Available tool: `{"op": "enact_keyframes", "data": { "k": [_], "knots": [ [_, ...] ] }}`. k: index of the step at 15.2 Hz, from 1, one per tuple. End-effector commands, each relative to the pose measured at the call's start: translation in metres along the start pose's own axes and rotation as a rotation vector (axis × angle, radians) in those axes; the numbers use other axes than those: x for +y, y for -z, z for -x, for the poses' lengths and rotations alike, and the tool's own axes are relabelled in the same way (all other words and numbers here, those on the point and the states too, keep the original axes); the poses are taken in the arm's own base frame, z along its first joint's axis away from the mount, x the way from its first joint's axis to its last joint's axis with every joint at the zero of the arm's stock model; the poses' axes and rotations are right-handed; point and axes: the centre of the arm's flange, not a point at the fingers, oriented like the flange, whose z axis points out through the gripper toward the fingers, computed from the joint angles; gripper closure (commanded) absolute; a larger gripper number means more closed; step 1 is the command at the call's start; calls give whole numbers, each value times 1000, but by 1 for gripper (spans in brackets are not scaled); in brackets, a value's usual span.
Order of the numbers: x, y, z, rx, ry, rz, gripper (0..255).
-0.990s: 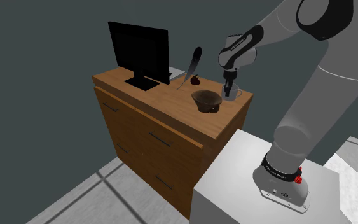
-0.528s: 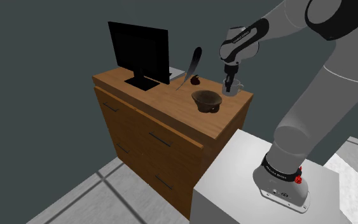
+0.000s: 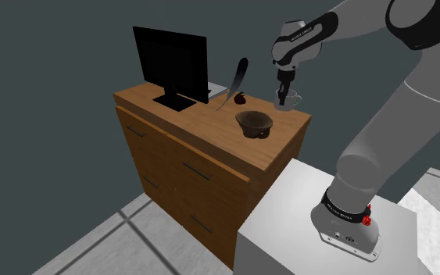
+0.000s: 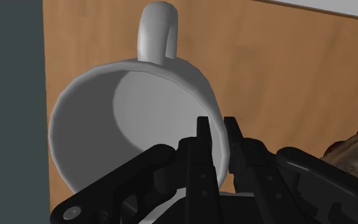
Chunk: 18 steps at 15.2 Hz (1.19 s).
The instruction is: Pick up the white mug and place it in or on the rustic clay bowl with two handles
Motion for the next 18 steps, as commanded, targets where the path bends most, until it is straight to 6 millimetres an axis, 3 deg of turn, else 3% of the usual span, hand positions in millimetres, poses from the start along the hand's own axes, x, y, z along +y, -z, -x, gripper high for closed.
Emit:
{"op": "enact_keyframes", "data": {
  "k": [1, 17, 18],
  "knots": [
    [0, 11, 1, 0, 0, 0, 255],
    [4, 92, 6, 0, 0, 0, 255],
    [-9, 94, 2, 0, 0, 0, 255]
  ]
}}
